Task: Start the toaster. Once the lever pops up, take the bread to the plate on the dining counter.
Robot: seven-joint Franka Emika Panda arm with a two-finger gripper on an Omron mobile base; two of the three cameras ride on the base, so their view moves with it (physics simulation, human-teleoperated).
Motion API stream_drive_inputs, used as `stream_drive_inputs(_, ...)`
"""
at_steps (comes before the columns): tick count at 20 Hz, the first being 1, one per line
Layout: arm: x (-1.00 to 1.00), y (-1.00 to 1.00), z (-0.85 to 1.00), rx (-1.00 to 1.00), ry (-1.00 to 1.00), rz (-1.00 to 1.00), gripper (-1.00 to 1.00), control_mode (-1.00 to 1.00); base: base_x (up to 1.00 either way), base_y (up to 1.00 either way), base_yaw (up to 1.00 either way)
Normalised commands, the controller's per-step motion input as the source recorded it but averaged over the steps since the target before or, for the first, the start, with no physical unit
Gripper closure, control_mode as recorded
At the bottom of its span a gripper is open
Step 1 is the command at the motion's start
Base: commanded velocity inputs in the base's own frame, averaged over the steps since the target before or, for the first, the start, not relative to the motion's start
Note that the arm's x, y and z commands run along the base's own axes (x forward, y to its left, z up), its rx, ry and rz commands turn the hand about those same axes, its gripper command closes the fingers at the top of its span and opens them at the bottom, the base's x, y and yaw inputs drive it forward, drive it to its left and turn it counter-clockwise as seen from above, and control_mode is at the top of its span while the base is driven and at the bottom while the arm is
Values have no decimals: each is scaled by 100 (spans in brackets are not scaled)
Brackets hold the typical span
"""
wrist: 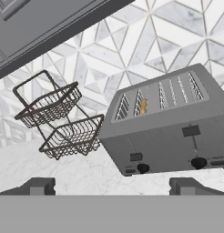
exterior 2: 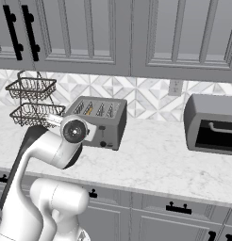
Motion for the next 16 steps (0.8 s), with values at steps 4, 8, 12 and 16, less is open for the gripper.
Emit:
stream_drive_inputs(4, 0, 0, 0, 0, 0, 0, -100, -100, 0, 0, 0)
stream_drive_inputs(8, 0, 0, 0, 0, 0, 0, -100, -100, 0, 0, 0)
stream_drive_inputs(12, 0, 0, 0, 0, 0, 0, -100, -100, 0, 0, 0)
stream_drive_inputs(16, 0, 0, 0, 0, 0, 0, -100, -100, 0, 0, 0)
